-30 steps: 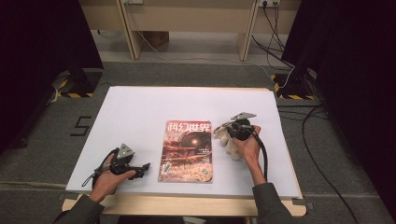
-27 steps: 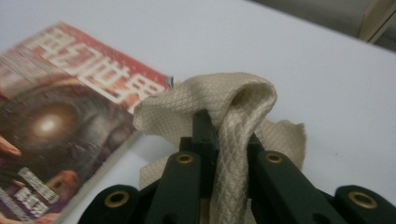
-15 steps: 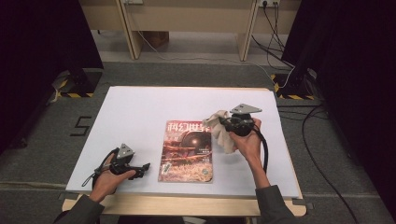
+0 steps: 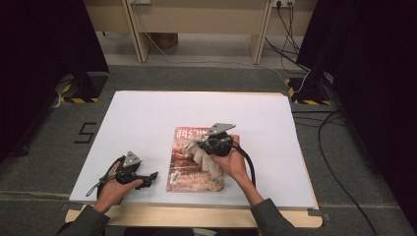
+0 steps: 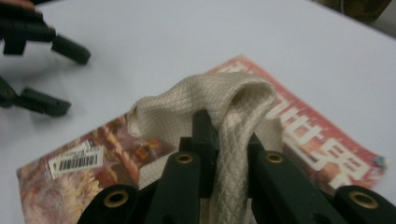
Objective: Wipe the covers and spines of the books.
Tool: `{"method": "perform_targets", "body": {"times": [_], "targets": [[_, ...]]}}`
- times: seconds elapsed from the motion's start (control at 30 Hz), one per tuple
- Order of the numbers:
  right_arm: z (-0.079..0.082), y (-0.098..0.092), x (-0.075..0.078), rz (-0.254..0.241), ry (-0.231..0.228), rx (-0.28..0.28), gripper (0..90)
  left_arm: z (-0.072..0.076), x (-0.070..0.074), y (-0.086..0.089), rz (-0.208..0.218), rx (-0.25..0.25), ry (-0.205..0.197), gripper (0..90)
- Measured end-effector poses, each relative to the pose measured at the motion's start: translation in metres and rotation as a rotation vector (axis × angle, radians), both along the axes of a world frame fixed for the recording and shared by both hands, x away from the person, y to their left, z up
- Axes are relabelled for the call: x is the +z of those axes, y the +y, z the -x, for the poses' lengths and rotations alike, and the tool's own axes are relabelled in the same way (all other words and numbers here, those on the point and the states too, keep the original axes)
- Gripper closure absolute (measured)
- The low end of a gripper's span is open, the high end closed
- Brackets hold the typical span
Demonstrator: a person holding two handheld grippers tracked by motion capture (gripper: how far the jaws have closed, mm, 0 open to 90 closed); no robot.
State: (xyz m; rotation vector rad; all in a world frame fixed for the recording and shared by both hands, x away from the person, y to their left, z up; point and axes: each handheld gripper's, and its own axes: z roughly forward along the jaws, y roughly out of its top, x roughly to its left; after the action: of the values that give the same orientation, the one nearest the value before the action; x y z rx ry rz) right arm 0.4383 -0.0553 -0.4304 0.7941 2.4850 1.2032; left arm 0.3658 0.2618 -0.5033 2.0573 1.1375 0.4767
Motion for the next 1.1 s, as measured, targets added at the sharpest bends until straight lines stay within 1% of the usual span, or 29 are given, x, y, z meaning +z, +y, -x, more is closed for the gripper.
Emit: {"method": "perform_targets", "body": {"times": [0.1, 0.13, 0.17, 0.2, 0.23, 0.27, 0.3, 0.47, 0.6, 0.63, 0.67, 0.73, 0.83, 0.87, 0.9, 0.93, 1.0, 1.03, 1.1], "targets": [[-0.001, 0.010, -0.018, 0.053, 0.027, 0.014, 83.5, 0.000, 0.000, 0.000, 0.002, 0.001, -0.002, 13.6], [-0.003, 0.014, -0.030, 0.090, 0.045, 0.012, 83.4, 0.000, 0.000, 0.000, 0.003, 0.002, -0.002, 13.6], [-0.003, 0.014, -0.030, 0.090, 0.045, 0.012, 83.4, 0.000, 0.000, 0.000, 0.001, 0.001, -0.001, 13.6], [-0.004, 0.015, -0.036, 0.120, 0.045, 0.010, 83.4, 0.000, 0.000, 0.000, 0.001, 0.001, -0.002, 13.6], [-0.006, 0.016, -0.041, 0.139, 0.051, 0.006, 83.4, 0.000, 0.000, 0.000, 0.000, 0.001, -0.002, 13.6], [-0.007, 0.016, -0.046, 0.140, 0.058, 0.006, 83.3, 0.000, 0.000, 0.000, -0.002, -0.001, -0.002, 13.7], [-0.008, 0.016, -0.049, 0.121, 0.057, -0.002, 83.3, 0.000, 0.000, 0.000, 0.000, 0.000, -0.002, 13.7], [-0.007, 0.017, -0.048, 0.147, 0.042, 0.005, 83.2, 0.001, 0.000, 0.000, -0.004, 0.000, -0.002, 13.7], [-0.005, 0.018, -0.048, 0.149, 0.030, 0.003, 83.2, 0.000, 0.000, 0.000, -0.003, -0.001, -0.002, 13.7], [-0.006, 0.018, -0.048, 0.151, 0.027, 0.011, 83.2, 0.001, 0.000, 0.000, -0.004, -0.001, -0.002, 13.7], [-0.007, 0.018, -0.048, 0.151, 0.027, 0.005, 83.3, 0.001, 0.000, 0.000, -0.004, -0.001, -0.002, 13.7], [-0.013, 0.016, -0.049, 0.150, 0.019, -0.009, 83.2, 0.000, 0.000, 0.000, 0.000, -0.001, -0.002, 13.6], [-0.025, 0.011, -0.050, 0.154, 0.001, -0.042, 83.3, 0.001, 0.000, 0.000, -0.005, -0.001, -0.002, 13.7], [-0.035, 0.007, -0.050, 0.157, -0.007, -0.071, 83.3, 0.001, 0.000, 0.000, -0.004, -0.001, -0.002, 13.7], [-0.039, 0.005, -0.050, 0.156, -0.008, -0.091, 83.2, 0.000, 0.000, 0.000, -0.002, -0.001, -0.002, 13.6], [-0.039, 0.005, -0.050, 0.156, -0.008, -0.091, 83.2, 0.000, 0.000, 0.000, -0.003, 0.000, -0.002, 13.6], [-0.048, 0.000, -0.051, 0.146, -0.011, -0.116, 83.3, 0.001, 0.000, 0.000, -0.003, 0.000, -0.002, 13.7], [-0.052, -0.002, -0.051, 0.149, -0.011, -0.130, 83.3, 0.001, 0.000, 0.000, -0.004, 0.000, -0.003, 13.7], [-0.060, -0.006, -0.051, 0.165, -0.024, -0.160, 83.2, 0.000, 0.000, 0.000, -0.003, 0.000, -0.002, 13.7]]}}
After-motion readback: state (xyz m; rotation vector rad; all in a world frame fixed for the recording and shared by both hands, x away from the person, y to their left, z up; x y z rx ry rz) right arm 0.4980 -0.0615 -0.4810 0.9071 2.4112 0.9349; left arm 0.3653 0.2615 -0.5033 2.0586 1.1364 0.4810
